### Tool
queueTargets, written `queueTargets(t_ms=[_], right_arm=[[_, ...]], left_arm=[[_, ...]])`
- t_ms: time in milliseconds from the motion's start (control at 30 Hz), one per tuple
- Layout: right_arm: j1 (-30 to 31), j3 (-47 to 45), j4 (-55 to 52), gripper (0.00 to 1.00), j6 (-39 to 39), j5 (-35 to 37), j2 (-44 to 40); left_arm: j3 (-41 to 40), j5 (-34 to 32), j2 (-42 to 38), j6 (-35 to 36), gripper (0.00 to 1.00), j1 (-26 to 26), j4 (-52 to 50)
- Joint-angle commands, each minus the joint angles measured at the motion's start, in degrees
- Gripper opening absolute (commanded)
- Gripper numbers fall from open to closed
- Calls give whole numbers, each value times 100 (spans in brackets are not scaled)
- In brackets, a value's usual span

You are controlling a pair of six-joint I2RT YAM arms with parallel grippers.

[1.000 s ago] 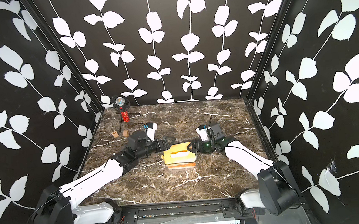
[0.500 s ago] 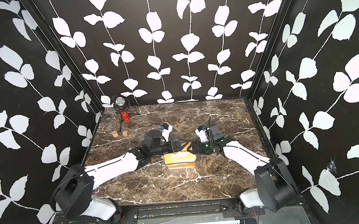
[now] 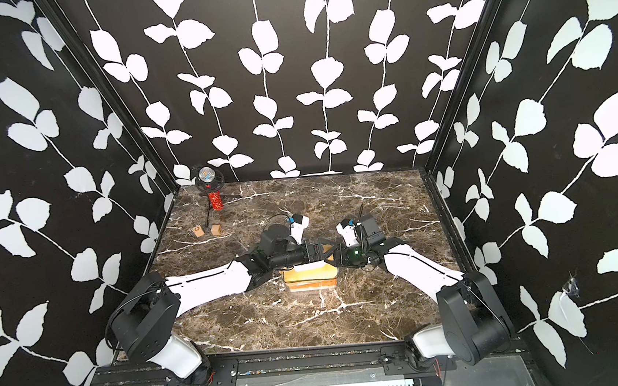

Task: Put the tissue paper into the tissue box
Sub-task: Close the box lid on the tissue box.

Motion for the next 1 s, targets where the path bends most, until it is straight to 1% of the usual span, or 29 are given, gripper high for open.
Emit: queueTargets(t_ms=[0, 133, 500, 633, 967], right_arm=[[75, -231, 98, 46, -35, 110, -16], [74, -339, 144, 42, -20, 157, 6], [74, -775, 735, 32, 115, 78, 126], [68, -852, 768, 29, 129, 84, 203], [19, -987, 960, 18, 268, -49, 531]], left_arm=[[-40, 16, 21, -27, 99, -63, 46], [-71, 5, 21, -18, 99, -76, 47], [-130, -4, 56, -33, 99, -71, 115], [-141, -5, 74, -35, 99, -71, 125], [-199, -23, 170, 0, 99, -72, 186]])
